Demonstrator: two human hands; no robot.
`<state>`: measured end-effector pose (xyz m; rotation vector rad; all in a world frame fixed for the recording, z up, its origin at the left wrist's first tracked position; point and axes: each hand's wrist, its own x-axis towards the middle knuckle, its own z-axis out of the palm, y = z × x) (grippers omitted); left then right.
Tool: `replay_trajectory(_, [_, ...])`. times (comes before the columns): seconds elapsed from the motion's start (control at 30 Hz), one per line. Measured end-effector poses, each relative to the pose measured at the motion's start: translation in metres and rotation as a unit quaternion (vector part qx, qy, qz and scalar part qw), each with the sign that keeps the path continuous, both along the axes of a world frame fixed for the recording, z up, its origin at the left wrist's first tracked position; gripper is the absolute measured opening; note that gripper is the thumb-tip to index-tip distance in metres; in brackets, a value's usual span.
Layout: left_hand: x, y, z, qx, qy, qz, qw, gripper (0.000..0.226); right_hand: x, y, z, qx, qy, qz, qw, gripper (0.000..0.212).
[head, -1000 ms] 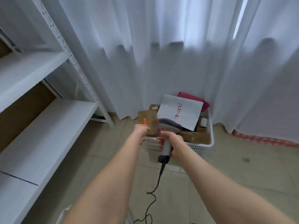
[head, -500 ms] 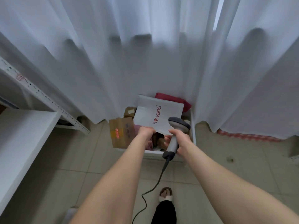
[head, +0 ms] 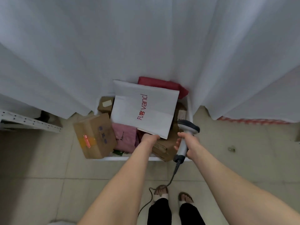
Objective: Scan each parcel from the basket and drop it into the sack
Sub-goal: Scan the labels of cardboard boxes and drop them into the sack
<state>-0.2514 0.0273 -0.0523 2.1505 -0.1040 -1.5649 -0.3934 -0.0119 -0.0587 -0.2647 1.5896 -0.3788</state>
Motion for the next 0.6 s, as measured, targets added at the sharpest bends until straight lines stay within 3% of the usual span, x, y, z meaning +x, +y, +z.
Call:
replay_trajectory(0.17, [-0.017, 0.000, -0.083, 0.066, 0.042, 0.015, 0.997, 0.060, -0.004, -0.008, -0.071, 0.038, 0.009, 0.005, 0.999, 0.046])
replay_trajectory(0.33, [-0.038, -0.002, -0.141, 0.079, 0.078, 0.073, 0.991, 0.053, -0.008, -0.012, -0.126, 0.053, 0.012, 0.022, 0.998, 0.048])
replay_trajectory(0.5, [-0.040, -0.009, -0.158, 0.089, 0.068, 0.133, 0.985, 0.063, -0.009, -0.019, -0.142, 0.055, -0.005, 0.023, 0.998, 0.049])
replay_trajectory(0.6, [-0.041, -0.014, -0.147, 0.100, 0.062, 0.136, 0.984, 0.052, -0.013, -0.023, -0.135, 0.056, -0.016, 0.029, 0.998, 0.050])
